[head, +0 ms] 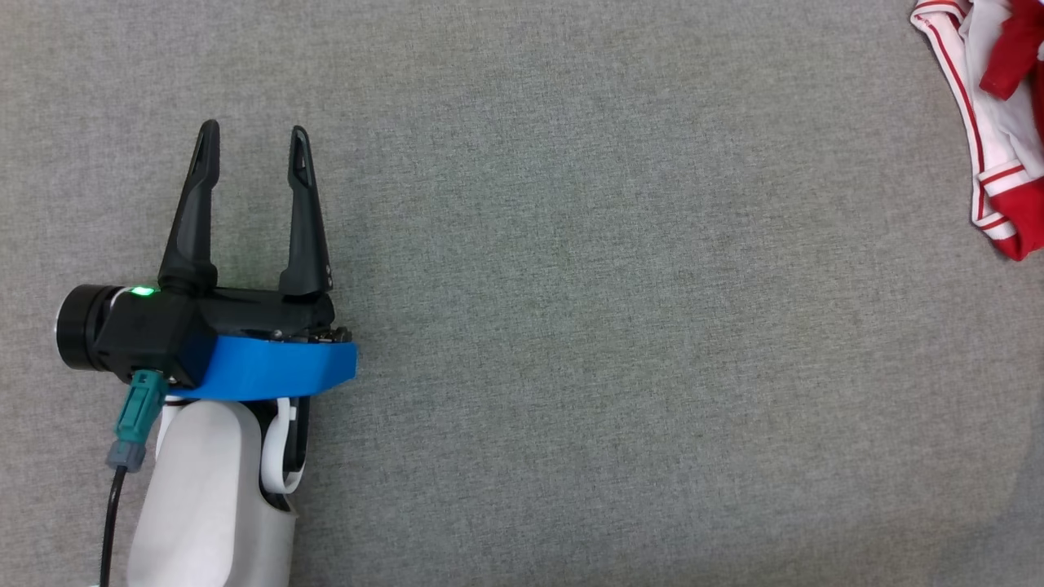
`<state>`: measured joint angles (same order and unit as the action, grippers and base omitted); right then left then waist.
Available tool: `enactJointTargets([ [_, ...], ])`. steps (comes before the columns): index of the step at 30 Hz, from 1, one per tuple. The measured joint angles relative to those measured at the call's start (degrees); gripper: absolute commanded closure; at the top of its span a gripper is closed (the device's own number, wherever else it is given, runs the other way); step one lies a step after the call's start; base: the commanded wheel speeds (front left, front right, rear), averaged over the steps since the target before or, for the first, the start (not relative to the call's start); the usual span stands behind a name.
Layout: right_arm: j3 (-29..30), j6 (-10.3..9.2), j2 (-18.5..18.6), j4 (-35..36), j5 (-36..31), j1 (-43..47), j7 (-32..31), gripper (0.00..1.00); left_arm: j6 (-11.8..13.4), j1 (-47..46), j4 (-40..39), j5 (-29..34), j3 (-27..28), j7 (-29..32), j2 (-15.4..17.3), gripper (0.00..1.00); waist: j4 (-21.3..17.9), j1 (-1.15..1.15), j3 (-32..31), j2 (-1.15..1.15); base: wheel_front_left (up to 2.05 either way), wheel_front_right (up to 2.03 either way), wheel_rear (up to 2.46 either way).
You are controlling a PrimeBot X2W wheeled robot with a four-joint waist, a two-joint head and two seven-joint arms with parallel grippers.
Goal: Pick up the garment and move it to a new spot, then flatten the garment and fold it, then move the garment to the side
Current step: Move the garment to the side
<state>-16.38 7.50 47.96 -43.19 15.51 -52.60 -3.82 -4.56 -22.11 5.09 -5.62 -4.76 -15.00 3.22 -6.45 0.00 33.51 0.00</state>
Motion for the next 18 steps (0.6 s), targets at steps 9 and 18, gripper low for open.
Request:
enactJointTargets([
  [9, 4.2, 0.0, -3.8, -4.5, -3.0, -2.1, 5.3, 0.0, 0.2, 0.4, 0.3, -0.2, 1.0, 0.0, 0.2, 0.0, -0.5, 0.0, -1.0, 0.0, 0.0, 0.0, 0.0],
  [18, 7.4, 0.0, -10.9, -1.9, -3.8, -2.6, 15.5, 0.0, 1.3, 4.5, 0.3, -1.0, 3.5, 0.0, 0.3, 0.0, 0.2, -0.01, -6.3, 0.0, 0.0, 0.0, 0.0],
])
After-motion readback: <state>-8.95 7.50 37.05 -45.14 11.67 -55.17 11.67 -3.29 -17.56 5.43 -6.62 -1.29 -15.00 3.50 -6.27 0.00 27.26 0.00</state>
